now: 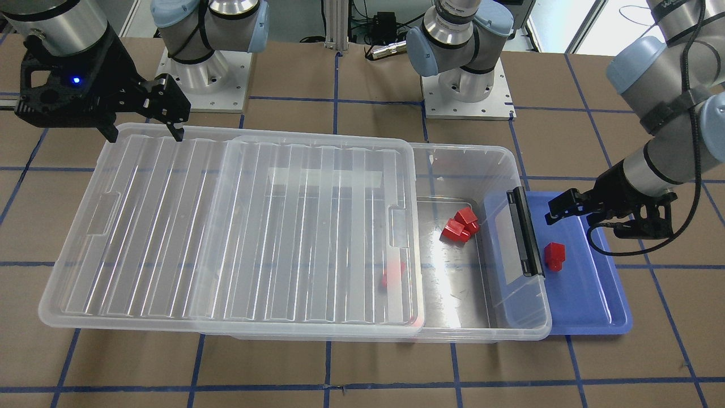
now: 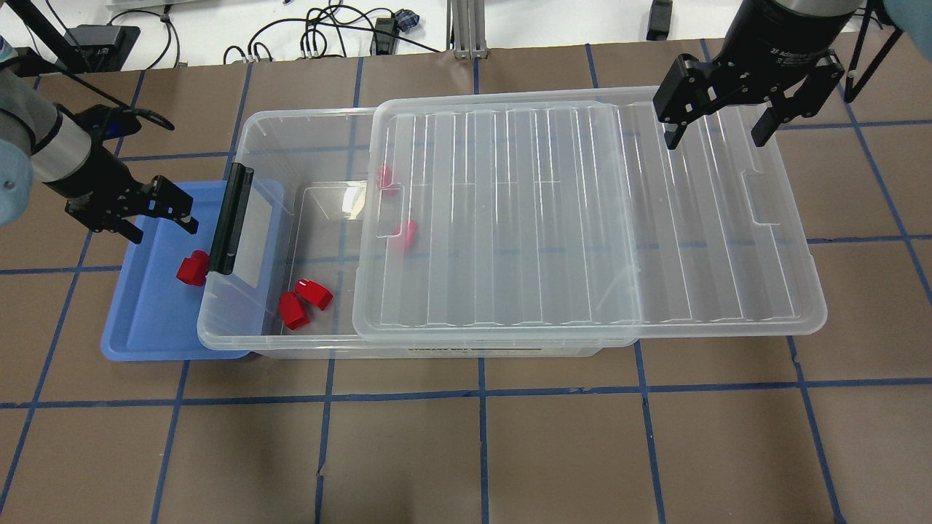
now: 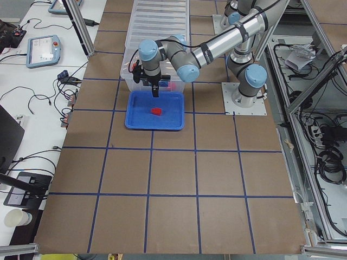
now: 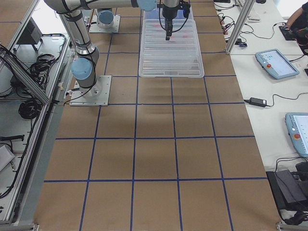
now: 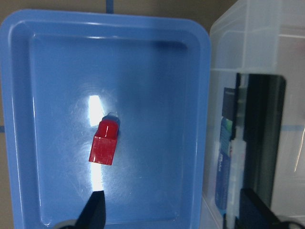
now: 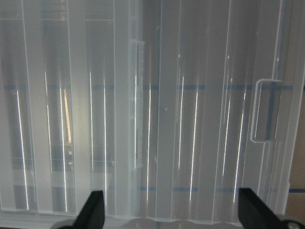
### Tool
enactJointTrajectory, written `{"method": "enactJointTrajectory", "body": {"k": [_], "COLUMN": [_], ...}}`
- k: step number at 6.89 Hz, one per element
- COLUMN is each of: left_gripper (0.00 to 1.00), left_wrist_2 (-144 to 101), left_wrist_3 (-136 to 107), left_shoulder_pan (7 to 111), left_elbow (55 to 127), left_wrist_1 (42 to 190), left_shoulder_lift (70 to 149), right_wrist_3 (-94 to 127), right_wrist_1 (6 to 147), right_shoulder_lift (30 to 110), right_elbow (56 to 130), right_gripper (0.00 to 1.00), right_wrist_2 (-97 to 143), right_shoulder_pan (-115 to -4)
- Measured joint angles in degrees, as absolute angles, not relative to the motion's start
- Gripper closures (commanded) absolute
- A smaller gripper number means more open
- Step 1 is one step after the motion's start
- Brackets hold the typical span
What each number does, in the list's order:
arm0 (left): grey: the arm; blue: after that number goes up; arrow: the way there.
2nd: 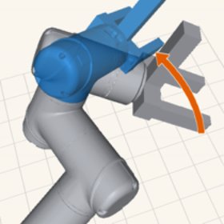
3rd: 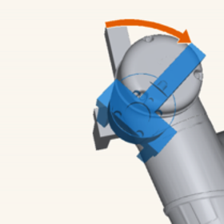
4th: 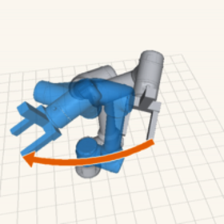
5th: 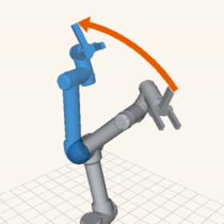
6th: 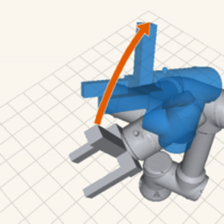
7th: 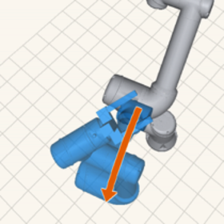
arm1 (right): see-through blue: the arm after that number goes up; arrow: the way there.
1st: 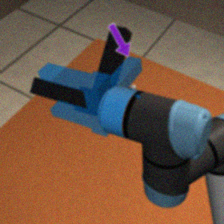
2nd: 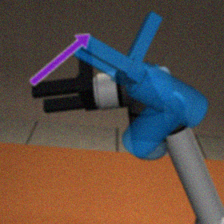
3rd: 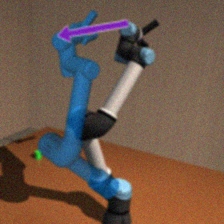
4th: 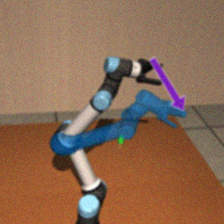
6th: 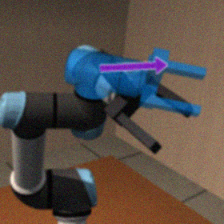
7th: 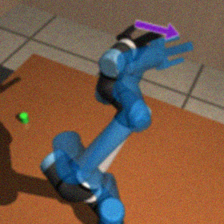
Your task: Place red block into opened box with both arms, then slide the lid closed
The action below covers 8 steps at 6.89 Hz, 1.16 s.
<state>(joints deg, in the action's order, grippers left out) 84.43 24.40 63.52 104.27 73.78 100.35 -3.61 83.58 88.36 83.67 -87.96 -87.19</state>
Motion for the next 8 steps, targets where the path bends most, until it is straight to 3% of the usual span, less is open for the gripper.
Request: {"method": "enactJointTrajectory", "body": {"k": [4,8], "left_gripper": [0.0,0.03], "left_wrist_2": [93.7,87.1], "left_wrist_3": [32.6,35.3], "left_shoulder_pan": [61.1,61.0], "left_elbow": [116.5,111.1], "left_wrist_1": [51.1,50.3], "left_shoulder_lift": [102.0,110.5], "right_wrist_3": [-3.7,-3.8], "right_wrist_1": [83.6,83.5], "right_shoulder_lift": [88.2,88.2], "right_elbow": [83.7,83.7], "right_gripper": [0.0,0.0], "right_wrist_2": [-88.0,-88.1], "right_shoulder_pan": [-86.7,-86.5]}}
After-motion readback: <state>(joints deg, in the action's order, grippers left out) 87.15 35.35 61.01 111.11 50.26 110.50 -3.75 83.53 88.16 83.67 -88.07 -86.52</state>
